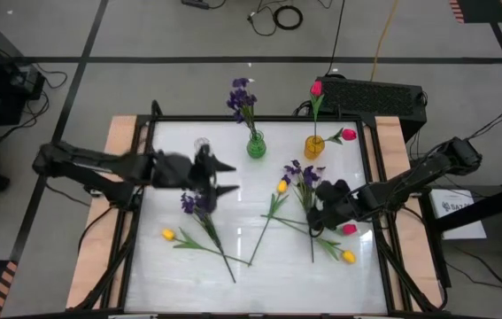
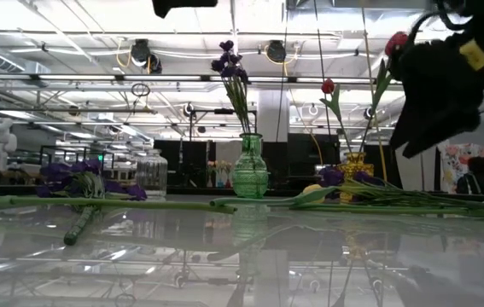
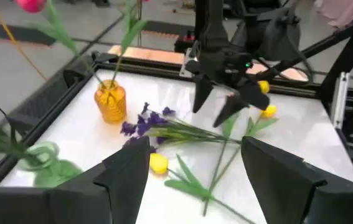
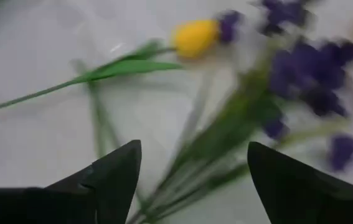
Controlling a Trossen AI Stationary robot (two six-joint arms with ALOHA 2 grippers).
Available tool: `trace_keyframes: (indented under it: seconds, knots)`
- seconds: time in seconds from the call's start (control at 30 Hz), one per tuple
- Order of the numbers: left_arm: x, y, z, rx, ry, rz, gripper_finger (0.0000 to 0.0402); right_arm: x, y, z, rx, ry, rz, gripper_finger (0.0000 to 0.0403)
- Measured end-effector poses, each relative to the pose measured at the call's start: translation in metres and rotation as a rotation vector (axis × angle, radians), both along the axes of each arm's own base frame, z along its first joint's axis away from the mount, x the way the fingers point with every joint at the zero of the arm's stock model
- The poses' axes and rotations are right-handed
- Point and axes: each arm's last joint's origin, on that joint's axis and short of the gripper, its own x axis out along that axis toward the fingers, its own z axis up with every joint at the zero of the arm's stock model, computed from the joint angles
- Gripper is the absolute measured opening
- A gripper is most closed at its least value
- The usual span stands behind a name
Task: Sort flowers into vase by color
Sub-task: Put the right purple flowers into the green vase
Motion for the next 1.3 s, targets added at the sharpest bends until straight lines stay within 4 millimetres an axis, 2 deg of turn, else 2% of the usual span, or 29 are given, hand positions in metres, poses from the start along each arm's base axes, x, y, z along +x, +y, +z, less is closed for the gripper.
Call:
trace_keyframes:
  seconds: [0.13,0.23,0.37,0.53,0.8,0.93,1.1,1.3]
  knots:
    - [0.016,-0.020,-0.022,0.029,-0.024,0.021,0.0255,-0.005,-0.009,-0.002,-0.020,0.007,-0.163,0.0285]
    - [0.025,-0.027,-0.034,0.016,-0.023,0.036,0.0255,-0.003,-0.015,-0.010,-0.018,0.048,-0.247,0.0285]
    - [0.033,-0.032,-0.042,-0.029,-0.017,0.050,0.0255,0.005,-0.014,-0.021,0.025,0.060,-0.295,0.0289]
    - [0.031,-0.043,-0.044,-0.072,-0.012,0.033,0.0255,0.017,-0.010,-0.032,0.050,0.024,-0.312,0.0290]
    - [0.026,-0.061,-0.044,-0.070,-0.010,-0.022,0.0255,0.024,-0.010,-0.063,0.022,0.142,-0.357,0.0290]
    - [0.025,-0.063,-0.044,-0.061,-0.014,-0.007,0.0255,0.029,-0.011,-0.070,-0.004,0.149,-0.343,0.0283]
    - [0.025,-0.063,-0.044,-0.059,-0.015,-0.003,0.0255,0.030,-0.012,-0.069,-0.011,0.140,-0.344,0.0231]
    - [0.025,-0.063,-0.044,-0.057,-0.012,-0.003,0.0255,0.029,-0.012,-0.070,-0.020,0.140,-0.349,0.0118]
